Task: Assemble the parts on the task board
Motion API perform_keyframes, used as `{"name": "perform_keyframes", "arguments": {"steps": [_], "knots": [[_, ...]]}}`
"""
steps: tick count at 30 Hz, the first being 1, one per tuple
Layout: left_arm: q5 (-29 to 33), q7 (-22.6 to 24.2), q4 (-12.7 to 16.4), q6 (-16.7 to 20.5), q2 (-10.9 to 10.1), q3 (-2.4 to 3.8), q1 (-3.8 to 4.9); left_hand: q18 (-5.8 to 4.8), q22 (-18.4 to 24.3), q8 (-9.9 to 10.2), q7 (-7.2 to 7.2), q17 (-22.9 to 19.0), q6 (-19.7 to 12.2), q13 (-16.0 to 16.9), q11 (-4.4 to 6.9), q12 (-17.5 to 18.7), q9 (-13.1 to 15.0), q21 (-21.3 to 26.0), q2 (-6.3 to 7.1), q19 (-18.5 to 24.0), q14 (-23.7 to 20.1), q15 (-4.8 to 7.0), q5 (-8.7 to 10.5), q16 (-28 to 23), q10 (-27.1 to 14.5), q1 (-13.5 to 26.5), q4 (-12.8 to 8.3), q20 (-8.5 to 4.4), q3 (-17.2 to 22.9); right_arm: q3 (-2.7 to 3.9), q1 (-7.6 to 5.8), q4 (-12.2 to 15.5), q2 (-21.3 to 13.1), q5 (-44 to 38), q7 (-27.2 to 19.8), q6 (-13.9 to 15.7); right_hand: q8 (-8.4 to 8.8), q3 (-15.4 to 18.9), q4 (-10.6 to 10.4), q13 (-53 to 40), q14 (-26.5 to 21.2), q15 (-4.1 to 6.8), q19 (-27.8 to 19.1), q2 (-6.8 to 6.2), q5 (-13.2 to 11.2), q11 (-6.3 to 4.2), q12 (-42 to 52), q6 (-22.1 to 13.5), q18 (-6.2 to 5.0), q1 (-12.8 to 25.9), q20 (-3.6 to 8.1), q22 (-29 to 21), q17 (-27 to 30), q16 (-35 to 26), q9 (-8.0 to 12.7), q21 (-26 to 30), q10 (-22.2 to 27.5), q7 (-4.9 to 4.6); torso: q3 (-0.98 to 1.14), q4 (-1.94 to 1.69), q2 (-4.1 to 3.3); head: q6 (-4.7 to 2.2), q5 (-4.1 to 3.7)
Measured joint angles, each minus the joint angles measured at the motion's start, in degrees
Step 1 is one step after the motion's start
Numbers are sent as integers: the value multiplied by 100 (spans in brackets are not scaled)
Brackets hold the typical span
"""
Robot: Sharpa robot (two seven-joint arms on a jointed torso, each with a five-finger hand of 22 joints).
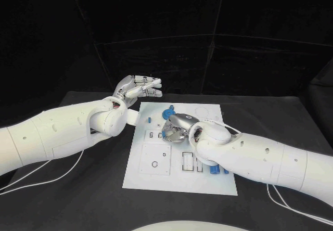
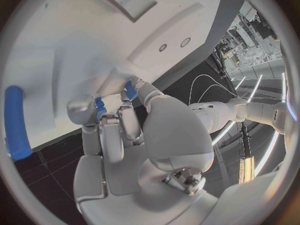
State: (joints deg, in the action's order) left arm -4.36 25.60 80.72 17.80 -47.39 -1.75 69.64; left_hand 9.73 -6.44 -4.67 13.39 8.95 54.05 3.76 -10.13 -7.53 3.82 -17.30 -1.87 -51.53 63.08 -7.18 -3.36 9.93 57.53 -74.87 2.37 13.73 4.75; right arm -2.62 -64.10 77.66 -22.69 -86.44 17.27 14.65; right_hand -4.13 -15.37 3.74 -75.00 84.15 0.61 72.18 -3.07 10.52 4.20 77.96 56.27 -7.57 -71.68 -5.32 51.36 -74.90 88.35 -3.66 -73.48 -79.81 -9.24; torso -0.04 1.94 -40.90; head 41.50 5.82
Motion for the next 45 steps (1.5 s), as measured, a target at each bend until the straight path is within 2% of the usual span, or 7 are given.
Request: {"name": "perform_keyframes", "arguments": {"steps": [19, 26, 29, 32, 35, 41, 45], "knots": [[-22, -41, -43, -7, 4, 0, 0, 0, 2, 0, -64, 59, 63, 0, 41, 0, 0, -10, -10, -149, 180, 32, 0, 7, 79, 10, -19, -41, 15, -16, 38, 325, -257, 8, -163, 614, -49, 755, -298, 501, -20, -103, -19, -297, 62, 122, -441, -738, 1, 202, -104, -68, 0, 0, -19, 51, 449, -126, 4, 2, 3, 1, 22], [-387, -280, -116, -70, -94, -1, -1, -1, -267, -164, -406, 666, 657, 190, 462, -342, 61, -638, -19, -1253, 1667, 530, 0, 800, 1171, 252, 0, -521, -32, -14, -148, 908, -1048, 459, -1095, 982, -235, 841, -332, 644, -20, -103, -281, -152, 93, 101, -533, -752, 1, 15, -149, -555, -5, -132, -51, 316, 578, -97, 8, 7, 28, -40, 44], [-772, -543, -130, -162, -161, 0, 1, -3, -563, -266, -666, 2042, 962, 432, 754, -624, 128, -1213, 67, -2014, 2065, 846, 0, 2381, 1840, 410, 101, -848, -127, -9, -328, 1132, -1458, 952, -1514, 958, -363, 885, -299, 891, -20, -103, -542, -105, 221, 66, -743, -705, -83, -78, -118, -1060, -4, -311, -59, 608, 784, -50, 15, 15, 57, -43, 53], [-1320, -979, -124, -333, -202, -1, 24, -2, -895, -296, -740, 4657, 1109, 796, 896, -901, 211, -1739, 93, -2280, 2089, 994, 0, 5030, 2084, 565, 260, -1008, -241, -6, -488, 1303, -1851, 1474, -1823, 892, -385, 915, -298, 952, -20, -103, -584, -100, 233, 51, -772, -705, -92, -84, -112, -1186, -4, -350, -59, 681, 808, -50, 25, 27, 97, -37, 60], [-1954, -1530, -90, -580, -208, 2, 66, -1, -1892, -426, -818, 6160, 1188, 1285, 929, -1372, 339, -2685, 102, -2498, 2089, 1048, 0, 6436, 2215, 798, 493, -1072, -475, -6, -618, 1397, -2150, 1879, -2007, 828, -419, 915, -297, 960, -20, -103, -584, -69, 257, 51, -772, -700, -92, -115, -112, -1214, -4, -349, -59, 702, 808, -45, 36, 43, 134, -19, 66], [-3398, -2981, -21, -1262, -120, 3, 125, -428, -5196, -1091, -1046, 6601, 1161, 3811, 1105, -3881, 901, -5303, 28, -3094, 2108, 1170, -17, 7876, 2091, 1022, 1076, -1203, -1012, -2, -814, 1409, -2562, 2519, -2204, 739, -468, 946, -297, 959, -20, -103, -584, -45, 295, 51, -772, -684, -91, -139, -112, -1221, -3, -381, -59, 710, 808, -30, 62, 69, 194, 5, 85], [-4193, -3864, -12, -1712, -11, 3, 168, -548, -6271, -1658, -1074, 6600, 941, 5111, 1134, -5145, 1425, -6053, -23, -3225, 2089, 1191, 21, 7989, 2024, 1006, 1313, -1239, -1299, -2, -863, 1354, -2690, 2756, -2250, 704, -497, 946, -297, 962, -20, -102, -584, -45, 321, 51, -772, -682, -91, -139, -112, -1229, -3, -381, -58, 710, 808, -27, 74, 81, 222, 10, 89]]}}
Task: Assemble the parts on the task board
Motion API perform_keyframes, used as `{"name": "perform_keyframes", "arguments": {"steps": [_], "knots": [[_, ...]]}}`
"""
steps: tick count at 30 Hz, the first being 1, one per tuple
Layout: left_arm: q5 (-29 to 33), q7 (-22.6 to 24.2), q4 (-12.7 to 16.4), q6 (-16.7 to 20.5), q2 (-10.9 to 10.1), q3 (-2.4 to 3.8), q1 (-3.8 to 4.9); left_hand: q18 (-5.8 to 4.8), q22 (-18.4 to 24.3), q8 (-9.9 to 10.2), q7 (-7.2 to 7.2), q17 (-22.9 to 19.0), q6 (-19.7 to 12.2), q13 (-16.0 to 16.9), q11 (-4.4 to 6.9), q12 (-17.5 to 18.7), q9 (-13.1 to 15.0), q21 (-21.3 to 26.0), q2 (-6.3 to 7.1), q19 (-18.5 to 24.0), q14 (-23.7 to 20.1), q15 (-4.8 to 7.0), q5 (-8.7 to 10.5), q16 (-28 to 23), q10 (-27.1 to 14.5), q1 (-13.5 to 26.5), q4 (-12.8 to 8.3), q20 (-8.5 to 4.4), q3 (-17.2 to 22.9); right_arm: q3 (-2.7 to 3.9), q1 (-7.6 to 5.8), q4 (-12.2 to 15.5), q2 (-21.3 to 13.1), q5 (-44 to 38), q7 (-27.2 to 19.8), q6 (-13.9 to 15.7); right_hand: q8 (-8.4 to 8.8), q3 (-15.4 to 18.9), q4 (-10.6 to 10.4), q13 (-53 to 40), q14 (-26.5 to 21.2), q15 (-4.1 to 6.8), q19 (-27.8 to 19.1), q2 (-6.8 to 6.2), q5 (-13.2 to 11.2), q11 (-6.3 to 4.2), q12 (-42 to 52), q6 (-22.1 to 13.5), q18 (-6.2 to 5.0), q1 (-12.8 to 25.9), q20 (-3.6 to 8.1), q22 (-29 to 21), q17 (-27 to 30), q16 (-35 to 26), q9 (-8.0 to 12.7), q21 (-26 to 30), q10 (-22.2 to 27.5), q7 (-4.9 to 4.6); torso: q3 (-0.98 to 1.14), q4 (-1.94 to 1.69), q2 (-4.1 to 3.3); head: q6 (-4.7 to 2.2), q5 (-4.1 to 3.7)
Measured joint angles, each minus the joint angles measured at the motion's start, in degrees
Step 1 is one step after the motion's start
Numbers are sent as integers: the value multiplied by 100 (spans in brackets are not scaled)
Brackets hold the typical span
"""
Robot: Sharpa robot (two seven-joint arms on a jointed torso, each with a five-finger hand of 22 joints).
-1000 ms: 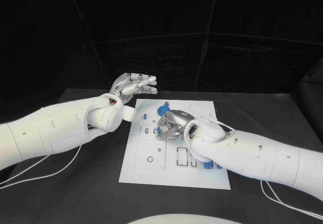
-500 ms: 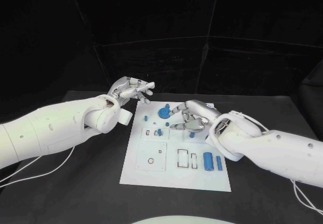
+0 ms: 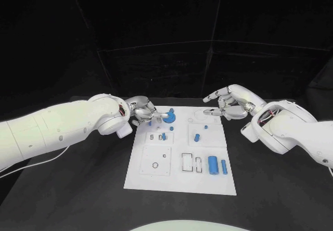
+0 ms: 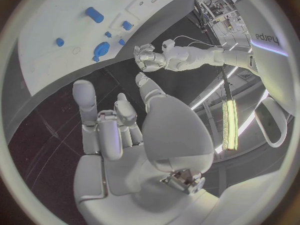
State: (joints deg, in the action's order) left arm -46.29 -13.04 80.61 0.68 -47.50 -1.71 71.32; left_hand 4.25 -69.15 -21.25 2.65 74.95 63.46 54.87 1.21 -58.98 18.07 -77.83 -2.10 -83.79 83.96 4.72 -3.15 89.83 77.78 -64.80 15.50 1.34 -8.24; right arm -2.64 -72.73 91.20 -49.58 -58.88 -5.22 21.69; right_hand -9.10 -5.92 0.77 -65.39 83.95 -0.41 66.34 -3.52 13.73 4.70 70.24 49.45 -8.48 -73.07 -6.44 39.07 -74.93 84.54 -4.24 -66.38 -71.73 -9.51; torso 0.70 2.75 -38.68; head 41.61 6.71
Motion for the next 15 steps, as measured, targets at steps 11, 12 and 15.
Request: {"name": "perform_keyframes", "arguments": {"steps": [11, 12, 15], "knots": [[-1309, -1231, -198, -779, 436, 0, 65, -75, -580, -689, -41, -1, -383, 606, 42, -559, 746, -387, -172, 0, 0, 0, 27, 0, -51, 156, 110, 0, -444, -3, -36, -112, 0, 257, 14, -77, -72, 95, -32, 24, 4, 4, 0, 0, 112, -21, 0, 19, 1, 0, 0, -56, 1, -24, -4, 58, -22, 19, 8, 13, 18, -5, -5], [-1372, -1283, -225, -822, 478, 0, 71, -75, -580, -720, -40, -1, -403, 625, 42, -580, 783, -388, -175, -13, 10, 10, 27, 0, -51, 174, 103, -13, -483, -3, -38, -121, 7, 268, 20, -81, -89, 95, -32, 24, 22, 22, 0, 0, 112, -21, 0, 19, 1, 0, 0, -59, 1, -23, -4, 58, -22, 19, 8, 13, 18, -3, -5], [-1526, -1400, -309, -944, 600, 0, 86, -75, -580, -772, -52, -1, -431, 665, 43, -603, 859, -411, -192, -20, 19, 19, 27, 0, -51, 189, 106, -20, -531, -3, -39, -147, 24, 297, 41, -93, -103, 95, -32, 31, 21, 21, 2, 0, 146, -21, 0, 19, 1, 0, 1, -75, 1, -24, -4, 72, -22, 19, 5, 11, 18, 5, -5]]}}
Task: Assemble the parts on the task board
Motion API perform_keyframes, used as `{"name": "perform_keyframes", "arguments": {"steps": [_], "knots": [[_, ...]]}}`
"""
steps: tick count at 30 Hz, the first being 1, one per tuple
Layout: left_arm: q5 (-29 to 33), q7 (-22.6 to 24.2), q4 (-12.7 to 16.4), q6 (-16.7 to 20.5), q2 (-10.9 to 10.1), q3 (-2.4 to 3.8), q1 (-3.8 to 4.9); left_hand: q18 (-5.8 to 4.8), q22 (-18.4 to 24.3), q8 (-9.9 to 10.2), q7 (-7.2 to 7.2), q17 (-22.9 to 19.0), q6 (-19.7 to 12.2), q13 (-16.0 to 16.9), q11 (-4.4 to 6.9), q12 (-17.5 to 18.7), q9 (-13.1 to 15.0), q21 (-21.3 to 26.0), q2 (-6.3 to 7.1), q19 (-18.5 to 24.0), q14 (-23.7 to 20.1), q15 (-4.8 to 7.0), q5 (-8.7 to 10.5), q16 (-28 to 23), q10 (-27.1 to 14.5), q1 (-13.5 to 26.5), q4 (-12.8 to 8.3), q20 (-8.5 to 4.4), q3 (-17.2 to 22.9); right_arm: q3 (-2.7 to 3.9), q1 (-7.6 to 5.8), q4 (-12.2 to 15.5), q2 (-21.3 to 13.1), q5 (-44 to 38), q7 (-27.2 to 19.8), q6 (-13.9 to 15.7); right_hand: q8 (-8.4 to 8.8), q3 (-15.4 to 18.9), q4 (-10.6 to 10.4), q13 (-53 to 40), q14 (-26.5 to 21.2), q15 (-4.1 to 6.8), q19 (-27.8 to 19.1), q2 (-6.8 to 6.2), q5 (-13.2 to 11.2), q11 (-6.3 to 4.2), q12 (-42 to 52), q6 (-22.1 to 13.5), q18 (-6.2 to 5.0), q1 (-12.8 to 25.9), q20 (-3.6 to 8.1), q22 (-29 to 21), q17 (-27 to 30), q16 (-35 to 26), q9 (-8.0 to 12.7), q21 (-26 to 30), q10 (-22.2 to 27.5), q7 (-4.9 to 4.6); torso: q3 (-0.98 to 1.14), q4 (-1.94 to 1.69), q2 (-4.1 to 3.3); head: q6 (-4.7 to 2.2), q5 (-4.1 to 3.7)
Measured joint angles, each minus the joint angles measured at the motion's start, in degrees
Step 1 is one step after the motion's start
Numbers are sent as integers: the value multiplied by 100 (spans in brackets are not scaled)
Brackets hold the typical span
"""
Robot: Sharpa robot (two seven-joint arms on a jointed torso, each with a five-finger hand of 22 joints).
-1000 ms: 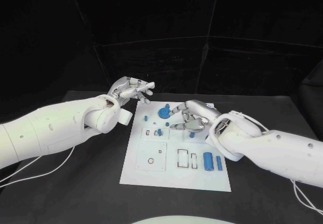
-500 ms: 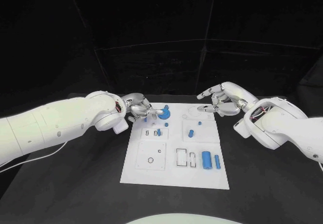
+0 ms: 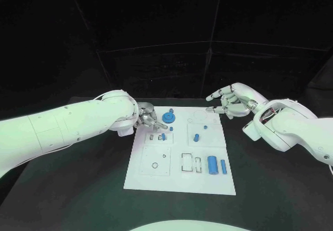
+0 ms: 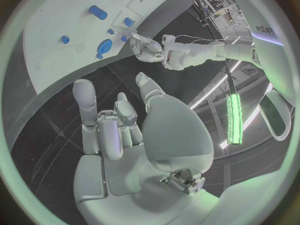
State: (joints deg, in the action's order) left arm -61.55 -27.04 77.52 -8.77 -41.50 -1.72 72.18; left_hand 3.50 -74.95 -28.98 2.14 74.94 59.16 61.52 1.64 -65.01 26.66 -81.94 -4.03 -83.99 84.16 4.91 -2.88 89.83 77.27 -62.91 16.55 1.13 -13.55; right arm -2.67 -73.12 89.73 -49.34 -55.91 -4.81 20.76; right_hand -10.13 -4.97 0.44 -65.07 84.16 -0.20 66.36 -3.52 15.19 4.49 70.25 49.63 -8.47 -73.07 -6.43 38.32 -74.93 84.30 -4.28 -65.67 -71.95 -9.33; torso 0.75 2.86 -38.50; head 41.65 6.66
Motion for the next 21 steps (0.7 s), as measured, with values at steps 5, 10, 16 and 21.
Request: {"name": "perform_keyframes", "arguments": {"steps": [5, 10, 16, 21], "knots": [[-140, -110, -108, -147, 136, -5, 7, 1, 0, -32, 0, 0, -39, 20, 0, 0, 58, 0, -27, 0, -21, 21, 0, 0, 0, 27, 5, 0, -36, 0, -2, -33, 27, 29, 37, -15, -14, 31, 1, 5, 0, 0, 20, 0, 59, 0, 0, 0, 0, 0, 20, -21, 0, -30, 0, 10, 0, 0, -4, -6, -2, 21, 0], [-221, -181, -176, -255, 239, -25, 15, 0, 1, -55, 0, -1, -40, 45, 0, -34, 90, 0, -27, 0, -21, 21, 0, 0, 1, 27, -11, 0, -52, 0, -2, -64, 65, 45, 74, -29, -37, 31, 1, 7, -16, 15, 0, 0, 68, 0, 0, 0, 1, 0, 40, -40, 1, -30, 1, 45, 0, 0, -8, -10, -5, 46, 1], [-267, -222, -212, -338, 308, -49, 18, 1, 1, -82, 0, -1, -40, 59, 0, -34, 116, -26, -27, 0, -21, 21, 0, 0, 1, 27, -12, 0, -83, 0, -2, -105, 104, 54, 106, -43, -37, 45, -13, 14, -22, 21, 0, 0, 100, 0, 0, 0, 1, 0, 39, -74, 1, -30, 1, 45, 0, 0, -9, -14, -8, 69, 5], [-288, -238, -220, -397, 363, -111, 23, 1, 1, -82, 0, -1, -40, 58, 0, -34, 126, -26, -27, 0, -21, 20, 0, 0, 1, 27, -12, 0, -82, 0, -2, -138, 136, 58, 129, -55, -68, 45, -13, 26, -22, 21, 0, 0, 137, 0, 0, 0, 1, 0, 39, -90, 1, -61, 1, 68, 0, 0, -11, -14, -8, 85, 13]]}}
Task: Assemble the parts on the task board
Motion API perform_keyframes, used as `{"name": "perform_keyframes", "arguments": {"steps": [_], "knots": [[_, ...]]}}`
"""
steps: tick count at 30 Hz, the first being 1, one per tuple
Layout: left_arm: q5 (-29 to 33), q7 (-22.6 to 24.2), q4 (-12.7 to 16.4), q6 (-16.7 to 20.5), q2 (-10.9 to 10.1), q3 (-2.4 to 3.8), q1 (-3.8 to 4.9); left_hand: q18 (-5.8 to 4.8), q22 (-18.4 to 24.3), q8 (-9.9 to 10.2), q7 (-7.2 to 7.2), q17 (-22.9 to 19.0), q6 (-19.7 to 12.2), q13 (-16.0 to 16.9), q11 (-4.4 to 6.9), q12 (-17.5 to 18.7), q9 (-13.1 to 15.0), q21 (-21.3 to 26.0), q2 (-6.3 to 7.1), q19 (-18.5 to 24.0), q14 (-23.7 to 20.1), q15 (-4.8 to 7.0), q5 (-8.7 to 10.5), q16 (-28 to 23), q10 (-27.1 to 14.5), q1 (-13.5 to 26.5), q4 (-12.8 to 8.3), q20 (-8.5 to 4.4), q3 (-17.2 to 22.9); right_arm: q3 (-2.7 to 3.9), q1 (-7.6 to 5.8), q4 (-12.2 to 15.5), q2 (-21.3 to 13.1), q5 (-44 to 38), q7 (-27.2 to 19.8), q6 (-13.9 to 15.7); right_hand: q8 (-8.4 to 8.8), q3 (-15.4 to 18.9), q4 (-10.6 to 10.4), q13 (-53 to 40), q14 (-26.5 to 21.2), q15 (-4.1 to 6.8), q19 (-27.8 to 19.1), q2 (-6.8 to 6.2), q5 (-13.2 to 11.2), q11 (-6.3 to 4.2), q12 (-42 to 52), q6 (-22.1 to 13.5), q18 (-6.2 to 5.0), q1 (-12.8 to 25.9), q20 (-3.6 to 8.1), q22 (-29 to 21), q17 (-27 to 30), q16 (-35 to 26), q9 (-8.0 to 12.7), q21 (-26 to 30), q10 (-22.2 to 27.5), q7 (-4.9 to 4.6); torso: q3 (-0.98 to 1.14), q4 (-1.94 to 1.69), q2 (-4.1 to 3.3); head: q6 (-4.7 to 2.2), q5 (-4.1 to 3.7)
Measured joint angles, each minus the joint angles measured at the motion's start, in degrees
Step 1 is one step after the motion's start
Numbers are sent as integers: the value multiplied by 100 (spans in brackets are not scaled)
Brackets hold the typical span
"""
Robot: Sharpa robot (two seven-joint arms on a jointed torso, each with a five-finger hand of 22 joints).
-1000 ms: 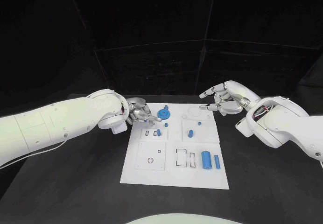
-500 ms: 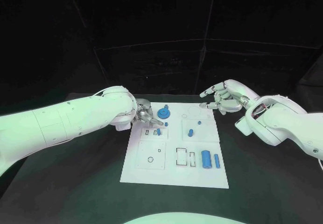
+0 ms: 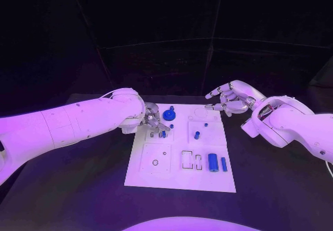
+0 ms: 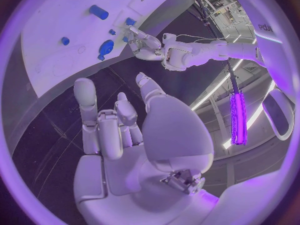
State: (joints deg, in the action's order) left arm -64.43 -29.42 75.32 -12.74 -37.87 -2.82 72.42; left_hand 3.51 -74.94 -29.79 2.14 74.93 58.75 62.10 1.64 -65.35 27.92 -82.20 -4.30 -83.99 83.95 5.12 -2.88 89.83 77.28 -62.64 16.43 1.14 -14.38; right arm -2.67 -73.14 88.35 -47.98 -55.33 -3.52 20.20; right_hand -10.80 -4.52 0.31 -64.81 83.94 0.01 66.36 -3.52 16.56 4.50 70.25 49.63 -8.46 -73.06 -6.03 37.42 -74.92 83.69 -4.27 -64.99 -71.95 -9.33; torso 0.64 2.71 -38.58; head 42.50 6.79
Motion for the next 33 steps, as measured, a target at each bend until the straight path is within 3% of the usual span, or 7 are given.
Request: {"name": "perform_keyframes", "arguments": {"steps": [6, 17, 26, 33], "knots": [[-7, -10, 4, -49, 41, -45, 5, 0, 0, -23, -21, 0, -21, 0, 0, 0, 16, 0, 0, 0, 0, 0, 0, 0, 0, 0, 0, 0, 0, 0, 0, -34, 30, 3, 21, -11, 0, 0, 0, 0, 0, 0, 0, 23, 0, 0, 0, 0, 0, -23, 0, -14, 0, 0, 0, 0, 0, 0, 0, 0, -1, 20, 2], [-12, -15, 27, -86, 73, -58, 10, 1, 1, -51, 0, -1, -42, 12, 0, -31, 72, 0, -30, 0, 0, 0, 0, 0, 0, -30, -16, 0, -16, 0, 0, -77, 65, 6, 49, -27, 0, 0, 0, 12, 0, 0, 0, 23, 52, 0, 0, 0, 0, -22, 0, -38, 1, 0, 1, 26, 0, 0, 3, 0, -1, 51, -4], [-13, -17, 39, -87, 89, -60, 11, 1, 1, -118, -17, -1, -107, 33, 0, -31, 177, 0, -188, 0, 0, 0, 0, 0, 0, -196, -88, 0, -6, -1, 0, -113, 107, 7, 76, -44, -19, 0, 0, 13, 0, -1, 0, 22, 52, 0, 0, 0, 0, -22, -1, -40, 1, 0, 2, 26, 0, 0, 3, 2, -1, 55, -10], [3, -17, 60, -88, 107, -60, 13, 1, 1, -174, -1, -1, -164, 40, 0, -31, 252, 0, -224, 1, 0, -1, 0, 0, 0, -379, -175, 0, 49, -1, 0, -139, 134, 8, 93, -58, -29, 0, 0, 16, 0, -1, 0, 22, 77, 1, 0, 0, 1, -22, -1, -47, 1, 0, 2, 26, 0, 0, 3, 4, -1, 73, -13]]}}
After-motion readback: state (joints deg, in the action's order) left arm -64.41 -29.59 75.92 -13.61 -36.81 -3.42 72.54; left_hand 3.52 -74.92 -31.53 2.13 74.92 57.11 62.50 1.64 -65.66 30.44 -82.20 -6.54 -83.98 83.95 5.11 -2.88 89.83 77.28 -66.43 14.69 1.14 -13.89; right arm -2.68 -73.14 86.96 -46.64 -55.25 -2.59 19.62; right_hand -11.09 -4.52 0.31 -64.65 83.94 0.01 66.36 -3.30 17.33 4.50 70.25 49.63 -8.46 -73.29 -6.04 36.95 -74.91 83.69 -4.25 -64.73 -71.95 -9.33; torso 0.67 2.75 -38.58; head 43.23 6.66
